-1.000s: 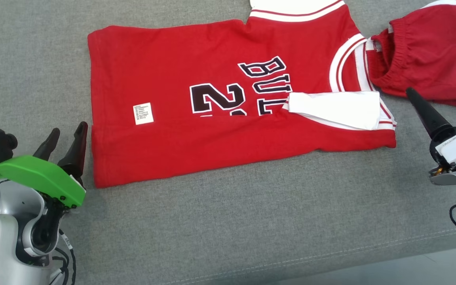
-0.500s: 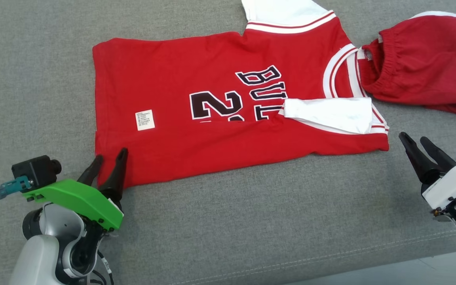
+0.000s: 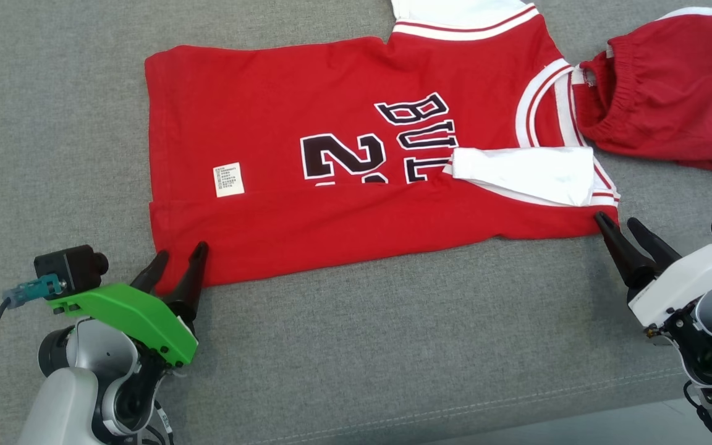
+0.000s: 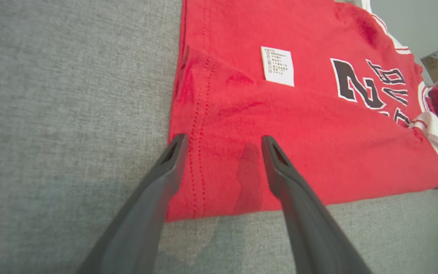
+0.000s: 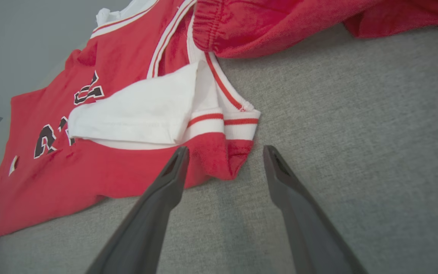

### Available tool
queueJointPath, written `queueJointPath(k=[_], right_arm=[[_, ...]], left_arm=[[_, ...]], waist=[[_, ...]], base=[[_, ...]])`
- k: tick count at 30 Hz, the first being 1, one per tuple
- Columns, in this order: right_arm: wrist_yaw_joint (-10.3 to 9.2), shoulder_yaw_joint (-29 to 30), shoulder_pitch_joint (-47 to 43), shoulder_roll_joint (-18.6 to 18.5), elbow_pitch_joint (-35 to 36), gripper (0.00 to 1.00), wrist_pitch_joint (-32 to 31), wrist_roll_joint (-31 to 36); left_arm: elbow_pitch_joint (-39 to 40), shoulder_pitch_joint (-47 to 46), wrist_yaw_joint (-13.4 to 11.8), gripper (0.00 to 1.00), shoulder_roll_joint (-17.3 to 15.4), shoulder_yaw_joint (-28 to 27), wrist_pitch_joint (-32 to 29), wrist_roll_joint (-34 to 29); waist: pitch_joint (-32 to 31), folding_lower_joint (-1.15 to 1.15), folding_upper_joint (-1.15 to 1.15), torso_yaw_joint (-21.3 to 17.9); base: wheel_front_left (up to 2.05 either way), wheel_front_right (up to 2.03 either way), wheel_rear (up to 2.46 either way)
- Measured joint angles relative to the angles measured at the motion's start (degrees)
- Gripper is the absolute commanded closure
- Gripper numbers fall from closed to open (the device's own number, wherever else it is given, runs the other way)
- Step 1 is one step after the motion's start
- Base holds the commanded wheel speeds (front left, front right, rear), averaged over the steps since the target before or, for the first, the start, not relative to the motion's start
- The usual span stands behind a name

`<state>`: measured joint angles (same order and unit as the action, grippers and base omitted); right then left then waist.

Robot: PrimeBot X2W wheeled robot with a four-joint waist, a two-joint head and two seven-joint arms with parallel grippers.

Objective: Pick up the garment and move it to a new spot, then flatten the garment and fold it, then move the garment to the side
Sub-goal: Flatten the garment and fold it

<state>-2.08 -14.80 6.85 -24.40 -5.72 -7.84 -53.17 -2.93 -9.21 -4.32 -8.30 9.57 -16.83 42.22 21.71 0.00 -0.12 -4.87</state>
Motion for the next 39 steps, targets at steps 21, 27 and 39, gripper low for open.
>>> queueJointPath(k=[21,27,39], right_arm=[[1.08,-1.7,2.4,1.4,-3.5,0.00,1.3,1.2],[2.18,-3.8,4.6,2.6,-3.9,0.00,0.4,1.3],[4.30,-4.0,4.6,2.4,-6.2,1.00,-0.1,0.6]], left_arm=[[0.4,0.4,-1.2,0.00,-1.8,-0.4,-1.9,-1.7],[0.9,0.4,-1.2,0.16,-1.9,0.0,-4.3,-1.5],[1.5,0.5,-1.1,1.00,-1.4,0.6,-7.3,2.3]], waist=[[0.3,0.00,0.00,-0.2],[0.5,0.00,0.00,-0.6],[-0.9,0.00,0.00,-0.4]], base=[[0.00,0.00,0.00],[0.00,0.00,0.00],[0.00,0.00,0.00]])
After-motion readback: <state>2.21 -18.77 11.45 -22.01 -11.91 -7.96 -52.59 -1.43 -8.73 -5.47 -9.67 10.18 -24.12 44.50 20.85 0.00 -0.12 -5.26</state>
